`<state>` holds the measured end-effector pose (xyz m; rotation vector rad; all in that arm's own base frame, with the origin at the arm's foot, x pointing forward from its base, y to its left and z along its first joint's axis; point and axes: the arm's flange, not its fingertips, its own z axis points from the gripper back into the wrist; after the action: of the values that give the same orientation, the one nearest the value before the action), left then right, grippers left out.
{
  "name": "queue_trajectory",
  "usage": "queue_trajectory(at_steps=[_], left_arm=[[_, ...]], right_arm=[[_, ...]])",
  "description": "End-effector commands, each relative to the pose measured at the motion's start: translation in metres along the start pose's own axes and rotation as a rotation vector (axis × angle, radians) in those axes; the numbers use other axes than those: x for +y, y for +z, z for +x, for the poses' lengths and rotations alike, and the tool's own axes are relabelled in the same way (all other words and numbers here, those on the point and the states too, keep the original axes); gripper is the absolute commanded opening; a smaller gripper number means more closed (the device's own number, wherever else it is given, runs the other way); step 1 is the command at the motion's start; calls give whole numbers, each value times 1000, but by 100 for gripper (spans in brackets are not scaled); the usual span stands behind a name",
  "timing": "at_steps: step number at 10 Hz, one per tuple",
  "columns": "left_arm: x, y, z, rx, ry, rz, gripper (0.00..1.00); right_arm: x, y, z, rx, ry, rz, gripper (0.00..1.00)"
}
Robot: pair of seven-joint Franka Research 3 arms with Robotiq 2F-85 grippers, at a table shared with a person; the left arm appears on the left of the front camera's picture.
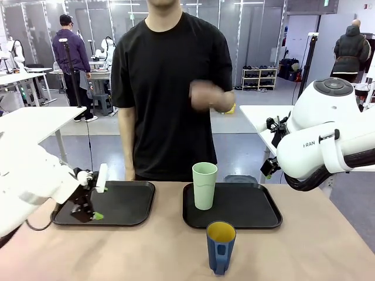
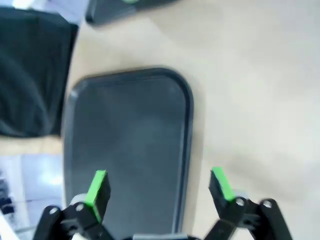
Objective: Sort and store the cups by type.
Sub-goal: Pick up the Handle plastic cup and place it into the empty Flat Tray.
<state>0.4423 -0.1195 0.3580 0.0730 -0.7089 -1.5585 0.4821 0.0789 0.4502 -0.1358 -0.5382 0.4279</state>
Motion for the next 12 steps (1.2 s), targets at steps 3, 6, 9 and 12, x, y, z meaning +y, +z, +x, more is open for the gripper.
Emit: queue_trajectory(at_steps=[3,6,9,12], left_arm=[[16,67,-8,217,-15,-146,100],[20,72,-11,238,-33,-243,100],[14,72,-17,256,-42,-229,100],[14,72,-17,256,-42,-229,100]], right_arm=[[-1,0,0,-1,2,-1,100],[-1,0,0,-1,2,-1,100],[-1,0,0,-1,2,-1,100],[-1,0,0,-1,2,-1,100]])
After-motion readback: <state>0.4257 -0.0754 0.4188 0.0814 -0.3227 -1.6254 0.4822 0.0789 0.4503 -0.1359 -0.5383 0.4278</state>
